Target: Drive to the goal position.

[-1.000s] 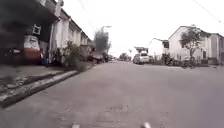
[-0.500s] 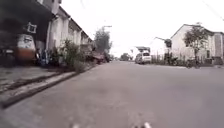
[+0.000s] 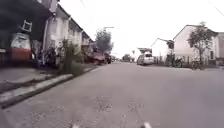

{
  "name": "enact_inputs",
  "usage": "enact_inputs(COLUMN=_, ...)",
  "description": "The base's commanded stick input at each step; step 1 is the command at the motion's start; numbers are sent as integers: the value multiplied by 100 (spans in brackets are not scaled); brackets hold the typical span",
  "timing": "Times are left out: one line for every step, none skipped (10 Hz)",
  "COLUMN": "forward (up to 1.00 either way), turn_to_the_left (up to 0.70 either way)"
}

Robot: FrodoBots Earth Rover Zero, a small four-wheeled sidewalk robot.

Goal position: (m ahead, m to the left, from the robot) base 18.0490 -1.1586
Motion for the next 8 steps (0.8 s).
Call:
enact_inputs(forward=85, turn_to_the_left=0)
enact_inputs(forward=85, turn_to_the_left=-21)
enact_inputs(forward=85, turn_to_the_left=-34)
enact_inputs(forward=85, turn_to_the_left=-34)
enact_inputs(forward=85, turn_to_the_left=0)
enact_inputs(forward=85, turn_to_the_left=0)
enact_inputs(forward=85, turn_to_the_left=0)
enact_inputs(forward=85, turn_to_the_left=0)
